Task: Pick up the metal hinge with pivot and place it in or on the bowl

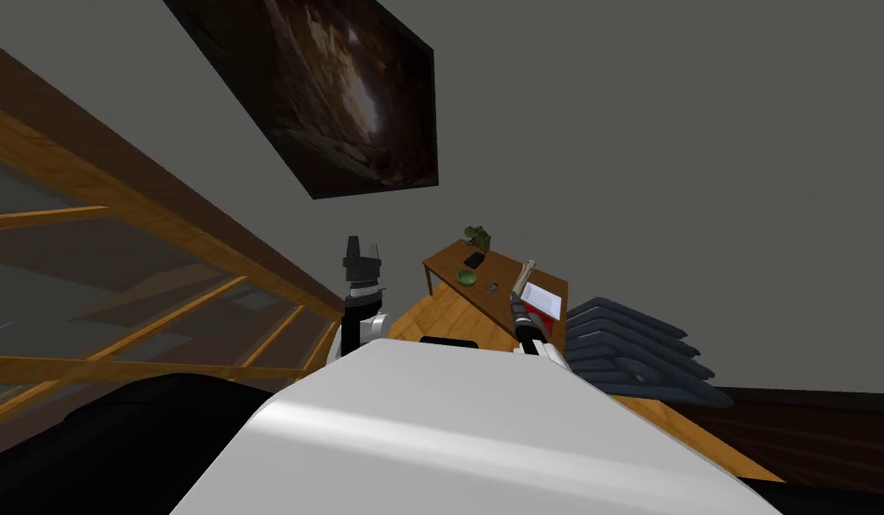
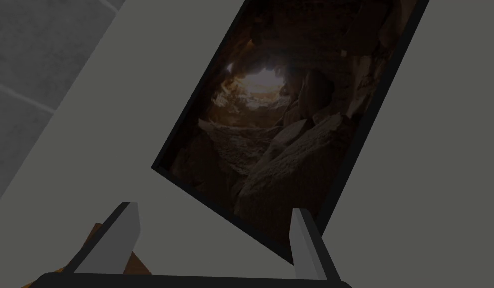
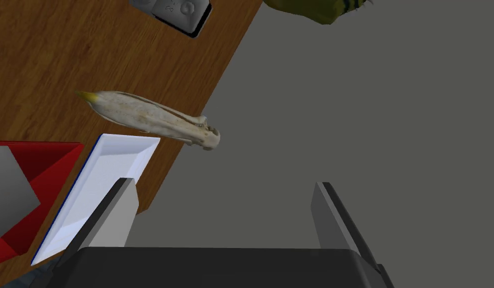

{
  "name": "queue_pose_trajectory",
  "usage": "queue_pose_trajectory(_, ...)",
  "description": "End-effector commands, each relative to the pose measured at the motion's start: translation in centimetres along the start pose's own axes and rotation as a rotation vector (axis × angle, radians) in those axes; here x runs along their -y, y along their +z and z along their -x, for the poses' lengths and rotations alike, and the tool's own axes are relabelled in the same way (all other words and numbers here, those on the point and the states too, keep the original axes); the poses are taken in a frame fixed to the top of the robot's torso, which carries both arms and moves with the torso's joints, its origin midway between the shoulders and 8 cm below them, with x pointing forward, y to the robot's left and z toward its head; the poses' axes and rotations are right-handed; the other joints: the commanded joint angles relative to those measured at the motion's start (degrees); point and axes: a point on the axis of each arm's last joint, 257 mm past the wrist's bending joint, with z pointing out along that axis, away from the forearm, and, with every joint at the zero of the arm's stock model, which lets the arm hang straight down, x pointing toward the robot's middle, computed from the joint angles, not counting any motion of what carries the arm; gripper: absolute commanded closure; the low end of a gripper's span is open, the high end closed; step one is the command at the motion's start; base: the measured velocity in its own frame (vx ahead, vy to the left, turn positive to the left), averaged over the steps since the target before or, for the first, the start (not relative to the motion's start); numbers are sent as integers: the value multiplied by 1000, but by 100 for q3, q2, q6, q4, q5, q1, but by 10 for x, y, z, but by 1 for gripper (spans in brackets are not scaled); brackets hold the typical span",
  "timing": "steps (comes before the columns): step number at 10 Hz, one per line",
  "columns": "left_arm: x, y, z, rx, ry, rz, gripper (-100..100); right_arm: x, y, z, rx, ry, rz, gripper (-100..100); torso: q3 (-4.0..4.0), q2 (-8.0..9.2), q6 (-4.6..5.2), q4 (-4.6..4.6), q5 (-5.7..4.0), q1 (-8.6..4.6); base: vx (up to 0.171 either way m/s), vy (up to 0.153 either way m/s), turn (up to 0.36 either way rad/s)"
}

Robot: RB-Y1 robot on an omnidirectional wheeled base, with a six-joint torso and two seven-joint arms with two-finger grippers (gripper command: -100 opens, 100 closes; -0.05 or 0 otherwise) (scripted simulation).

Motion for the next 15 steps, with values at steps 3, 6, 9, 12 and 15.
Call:
queue_pose_trajectory(3,0,0,0,0,0,0,0,56,1,16,60,-56,-143,-100,-2,-3,0,0,0,0,-28,-10,248)
queue_pose_trajectory(6,0,0,0,0,0,0,0,97,-4,27,95,-97,-242,-100,-7,-12,0,-2,0,2,-12,-1,186)
queue_pose_trajectory(9,0,0,0,0,0,0,0,145,-13,51,167,-159,-363,-100,-6,-11,8,-2,0,-2,-15,-2,317)
queue_pose_trajectory(12,0,0,0,0,0,0,0,178,-25,68,218,-202,-455,-100,-9,-15,10,-4,0,0,-2,0,149)
queue_pose_trajectory(15,0,0,0,0,0,0,0,208,-39,83,258,-253,-534,-100,-10,-17,10,-4,0,-1,1,2,205)
